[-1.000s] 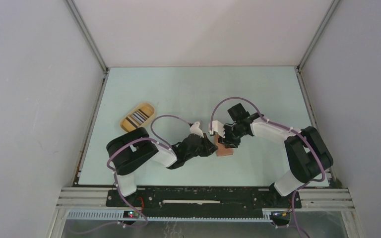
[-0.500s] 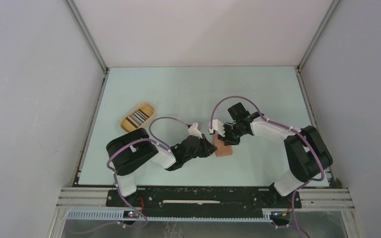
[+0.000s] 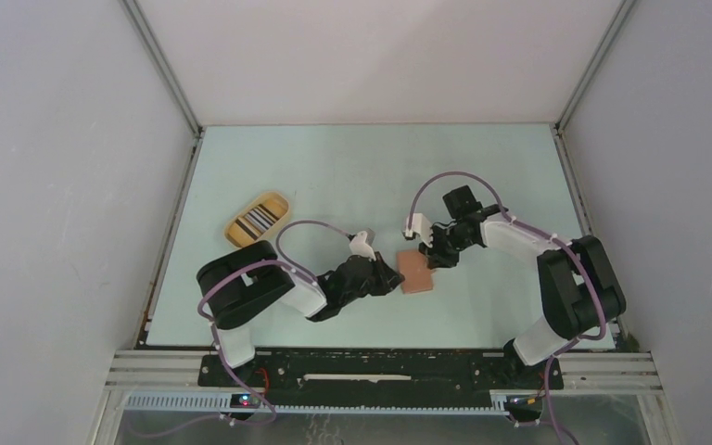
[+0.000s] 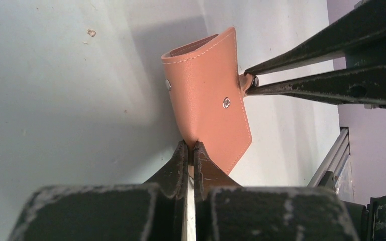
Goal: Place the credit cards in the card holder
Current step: Open the card holder at the center of the board.
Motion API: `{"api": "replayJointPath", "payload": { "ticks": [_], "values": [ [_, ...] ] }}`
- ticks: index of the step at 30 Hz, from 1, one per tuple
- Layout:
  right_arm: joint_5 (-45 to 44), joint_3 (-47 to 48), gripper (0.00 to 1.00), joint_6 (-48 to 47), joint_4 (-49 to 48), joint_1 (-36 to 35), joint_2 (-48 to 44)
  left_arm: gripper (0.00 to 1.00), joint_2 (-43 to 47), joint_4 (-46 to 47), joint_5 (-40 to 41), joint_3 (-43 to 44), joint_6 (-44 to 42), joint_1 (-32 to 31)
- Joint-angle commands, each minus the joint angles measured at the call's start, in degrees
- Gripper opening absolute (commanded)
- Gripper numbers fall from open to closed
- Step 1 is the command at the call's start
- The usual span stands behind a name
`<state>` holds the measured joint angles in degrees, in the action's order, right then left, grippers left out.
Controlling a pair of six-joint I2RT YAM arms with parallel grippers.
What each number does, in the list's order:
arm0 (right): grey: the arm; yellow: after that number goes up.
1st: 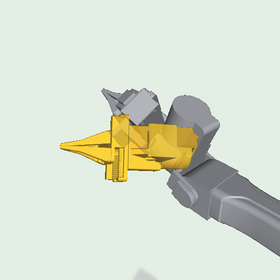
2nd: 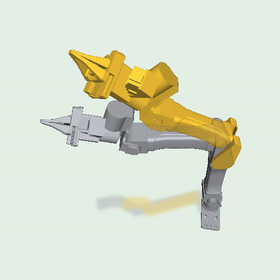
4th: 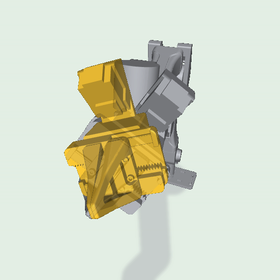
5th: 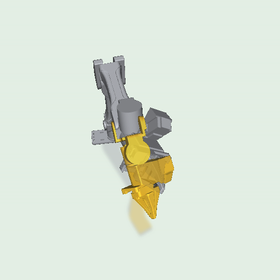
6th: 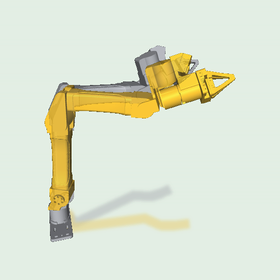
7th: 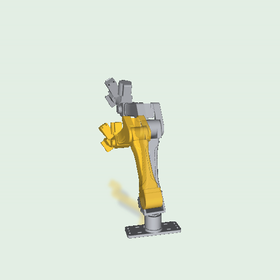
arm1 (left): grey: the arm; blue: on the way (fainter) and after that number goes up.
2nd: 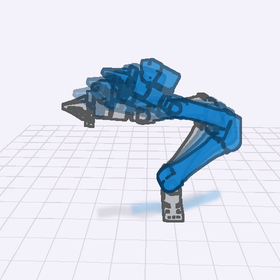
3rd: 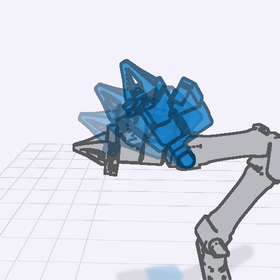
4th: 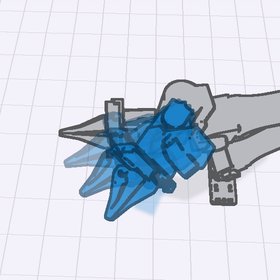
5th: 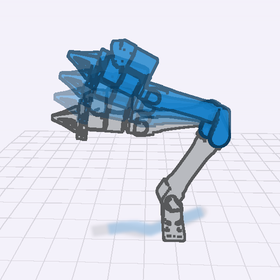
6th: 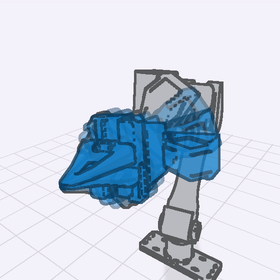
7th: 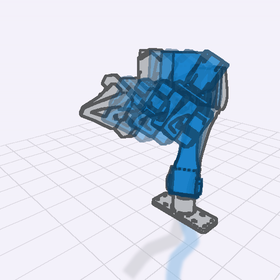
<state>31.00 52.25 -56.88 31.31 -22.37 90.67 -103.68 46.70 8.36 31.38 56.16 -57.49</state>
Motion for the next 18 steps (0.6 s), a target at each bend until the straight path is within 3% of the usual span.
{"api": "replayJointPath", "payload": {
  "ticks": [1,8,18],
  "values": [
    [-0.49,1.35,0.26,1.06,1.42,2.98,-2.16,0.00,1.73,-0.73,1.99,-1.76,-0.55,-0.26],
    [-4.26,2.66,0.47,6.84,0.70,5.82,-2.72,0.00,1.37,0.70,0.97,-1.84,-0.21,-0.26],
    [13.29,4.26,0.52,11.33,4.77,6.14,-10.33,0.00,0.88,3.97,-0.29,-2.50,0.46,-0.25]
  ]
}}
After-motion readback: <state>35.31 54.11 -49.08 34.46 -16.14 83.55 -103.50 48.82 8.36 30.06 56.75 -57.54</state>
